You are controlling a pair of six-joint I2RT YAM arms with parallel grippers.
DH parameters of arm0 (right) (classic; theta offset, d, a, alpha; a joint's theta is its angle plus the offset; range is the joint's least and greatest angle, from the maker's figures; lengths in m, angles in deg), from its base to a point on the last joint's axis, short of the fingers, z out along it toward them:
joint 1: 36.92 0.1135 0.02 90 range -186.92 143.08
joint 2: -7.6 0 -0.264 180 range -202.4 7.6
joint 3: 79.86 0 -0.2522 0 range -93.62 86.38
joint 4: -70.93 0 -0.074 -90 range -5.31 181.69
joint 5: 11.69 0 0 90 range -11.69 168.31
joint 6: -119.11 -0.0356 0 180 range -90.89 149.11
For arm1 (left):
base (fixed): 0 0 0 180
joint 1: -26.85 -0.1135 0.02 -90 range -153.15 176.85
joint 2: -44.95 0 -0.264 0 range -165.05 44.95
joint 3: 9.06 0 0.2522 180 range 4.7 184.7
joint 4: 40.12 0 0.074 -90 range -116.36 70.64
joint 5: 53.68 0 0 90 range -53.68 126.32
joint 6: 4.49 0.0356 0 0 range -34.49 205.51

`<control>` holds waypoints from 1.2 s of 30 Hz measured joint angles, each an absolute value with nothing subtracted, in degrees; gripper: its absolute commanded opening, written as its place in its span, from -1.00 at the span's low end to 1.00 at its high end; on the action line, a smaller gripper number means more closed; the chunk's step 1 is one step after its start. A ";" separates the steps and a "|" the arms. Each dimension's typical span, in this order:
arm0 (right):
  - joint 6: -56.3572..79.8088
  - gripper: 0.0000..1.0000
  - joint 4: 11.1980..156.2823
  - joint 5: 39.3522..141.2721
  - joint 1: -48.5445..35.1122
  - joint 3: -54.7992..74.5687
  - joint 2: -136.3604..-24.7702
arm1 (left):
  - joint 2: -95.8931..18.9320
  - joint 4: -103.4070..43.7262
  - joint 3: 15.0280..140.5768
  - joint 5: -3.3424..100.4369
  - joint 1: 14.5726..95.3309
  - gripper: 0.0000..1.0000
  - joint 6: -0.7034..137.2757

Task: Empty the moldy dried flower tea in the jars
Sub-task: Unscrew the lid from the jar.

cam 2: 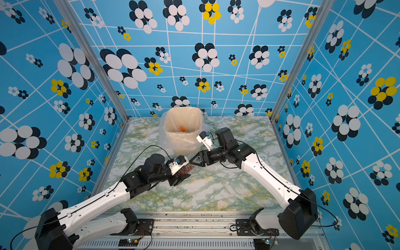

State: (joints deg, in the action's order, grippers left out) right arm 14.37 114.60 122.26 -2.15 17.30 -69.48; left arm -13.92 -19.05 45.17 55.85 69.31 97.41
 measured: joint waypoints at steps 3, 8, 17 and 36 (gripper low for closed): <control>23.33 -0.36 114.93 124.14 -2.15 17.27 -68.63 | -14.23 -19.51 45.17 66.93 66.10 -0.86 93.34; 36.36 -0.37 116.00 127.20 -2.15 16.40 -67.64 | -15.34 -21.69 45.17 80.50 63.12 -0.86 88.45; 51.46 -0.36 120.63 129.71 -2.22 13.34 -68.30 | -17.86 -24.82 45.17 91.21 61.86 -0.86 84.10; 40.77 0.62 109.03 127.94 -3.64 18.54 -65.09 | -14.25 -25.08 45.17 79.04 61.77 -0.89 86.04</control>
State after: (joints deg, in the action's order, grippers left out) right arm 40.77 109.03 127.94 -3.64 18.54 -65.09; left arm -14.25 -25.08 45.17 79.04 61.77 86.04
